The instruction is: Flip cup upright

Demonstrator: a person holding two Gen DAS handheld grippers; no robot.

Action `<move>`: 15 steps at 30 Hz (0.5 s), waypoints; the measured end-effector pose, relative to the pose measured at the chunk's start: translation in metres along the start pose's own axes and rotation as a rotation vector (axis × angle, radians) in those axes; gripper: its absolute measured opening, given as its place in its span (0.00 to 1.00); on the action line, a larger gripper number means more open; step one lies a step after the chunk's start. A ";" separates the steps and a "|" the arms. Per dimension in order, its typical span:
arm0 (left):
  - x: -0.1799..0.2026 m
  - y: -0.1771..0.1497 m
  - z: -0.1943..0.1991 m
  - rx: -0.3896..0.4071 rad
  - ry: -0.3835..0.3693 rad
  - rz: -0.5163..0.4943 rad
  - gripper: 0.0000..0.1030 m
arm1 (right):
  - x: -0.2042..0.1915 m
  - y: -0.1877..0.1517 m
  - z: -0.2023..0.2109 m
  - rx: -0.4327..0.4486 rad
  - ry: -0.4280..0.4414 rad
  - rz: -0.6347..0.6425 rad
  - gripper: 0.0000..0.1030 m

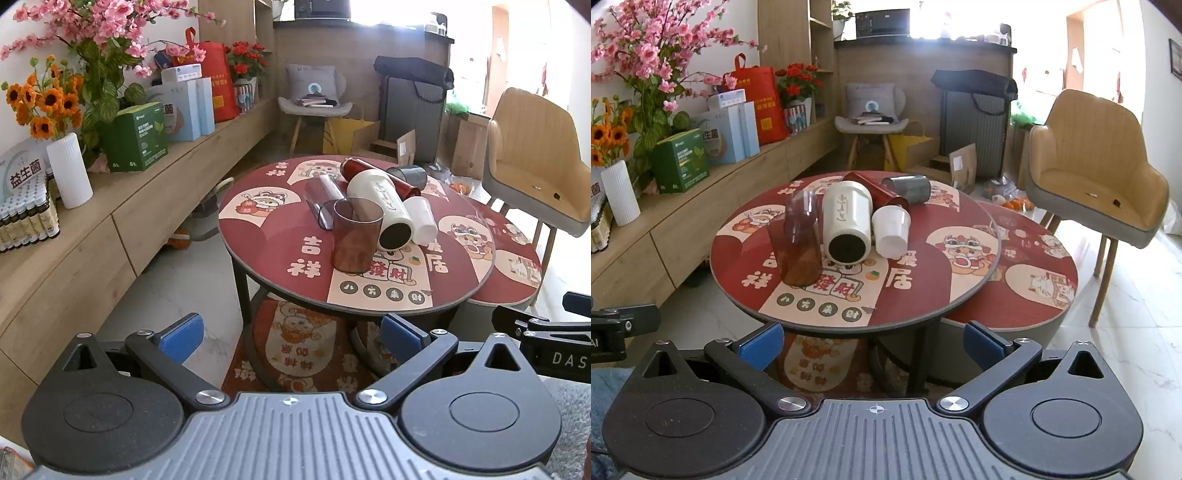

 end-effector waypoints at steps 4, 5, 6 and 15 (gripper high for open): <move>0.001 -0.001 0.000 -0.002 0.000 -0.003 1.00 | 0.000 0.000 0.000 0.001 -0.001 0.000 1.00; 0.001 -0.001 0.000 -0.002 0.000 -0.003 1.00 | 0.000 0.000 0.000 0.001 -0.001 0.000 1.00; 0.001 -0.001 0.000 -0.001 -0.001 -0.002 1.00 | 0.000 0.000 0.000 0.001 0.000 -0.001 1.00; 0.002 -0.001 0.000 0.000 -0.001 -0.005 1.00 | 0.000 0.000 0.000 0.002 0.000 0.000 1.00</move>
Point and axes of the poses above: each gripper's, at about its wrist camera, not at the fingertips, and z roughly against the way its jaws point, x to its right, y to its top, the point moved 7 cm from there along -z, roughly the way its jaws point, and after that the axes turned 10 degrees about -y, right-handed, at the moved point
